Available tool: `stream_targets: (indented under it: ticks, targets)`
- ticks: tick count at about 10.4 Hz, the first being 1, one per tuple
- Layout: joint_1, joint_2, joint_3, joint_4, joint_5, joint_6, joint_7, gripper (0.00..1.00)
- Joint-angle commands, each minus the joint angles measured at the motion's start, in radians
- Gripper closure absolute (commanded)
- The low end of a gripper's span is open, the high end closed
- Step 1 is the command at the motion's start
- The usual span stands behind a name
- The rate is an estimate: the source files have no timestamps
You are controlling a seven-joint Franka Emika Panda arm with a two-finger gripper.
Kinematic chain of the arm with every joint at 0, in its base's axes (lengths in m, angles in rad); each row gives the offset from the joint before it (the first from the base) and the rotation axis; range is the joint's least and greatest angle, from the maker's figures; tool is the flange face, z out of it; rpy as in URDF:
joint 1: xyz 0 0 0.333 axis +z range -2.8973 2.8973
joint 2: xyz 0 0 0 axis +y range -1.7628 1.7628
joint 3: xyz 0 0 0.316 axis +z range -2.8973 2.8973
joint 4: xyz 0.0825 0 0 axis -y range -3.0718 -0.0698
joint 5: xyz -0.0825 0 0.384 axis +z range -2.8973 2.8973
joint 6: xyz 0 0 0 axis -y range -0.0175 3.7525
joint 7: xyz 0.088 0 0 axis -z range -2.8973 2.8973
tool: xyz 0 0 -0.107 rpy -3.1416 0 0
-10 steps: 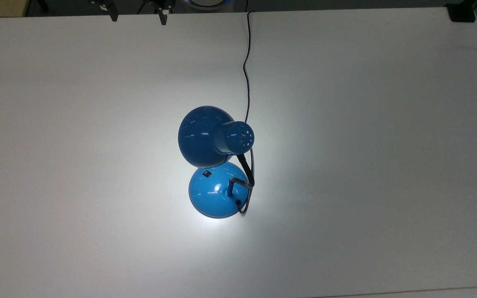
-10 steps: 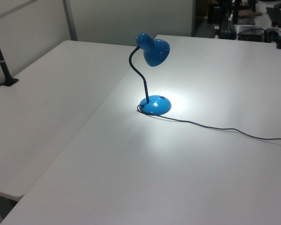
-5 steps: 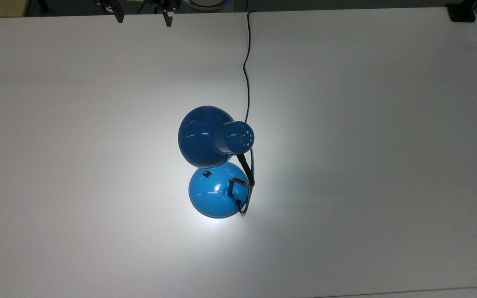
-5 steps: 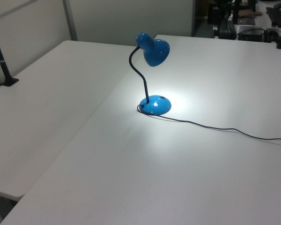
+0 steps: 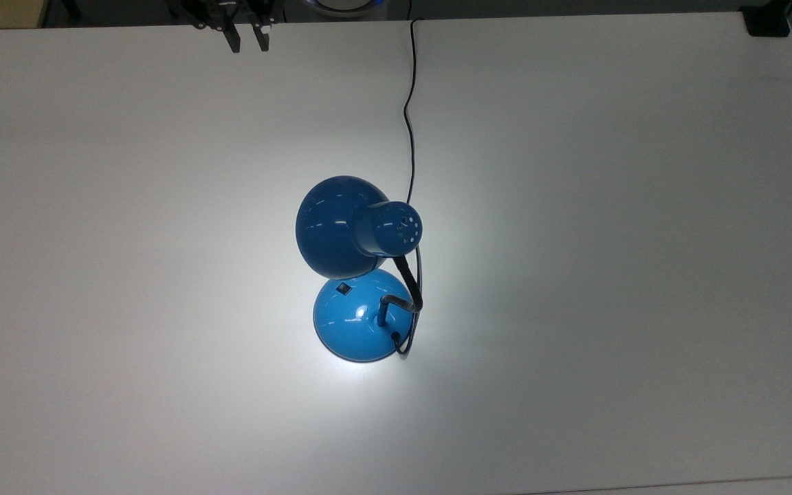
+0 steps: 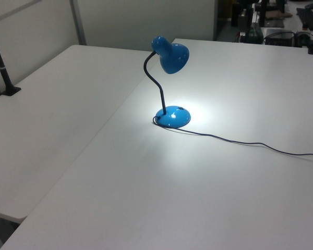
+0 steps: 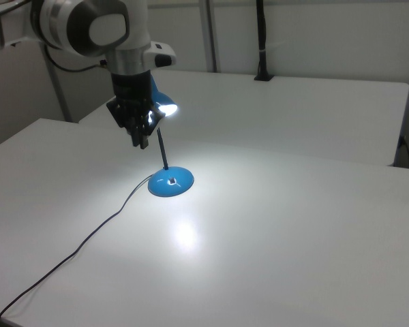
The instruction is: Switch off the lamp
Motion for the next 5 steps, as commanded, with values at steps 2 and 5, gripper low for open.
stream_targets:
  ticks: [2,5]
  targets:
    - [-0.001,0.028,-0.008,-0.137,0.029,0.304,-0.115,1.0]
    - [0.017,0.053,-0.011,-0.285,0.135,0.579,-0.411,1.0]
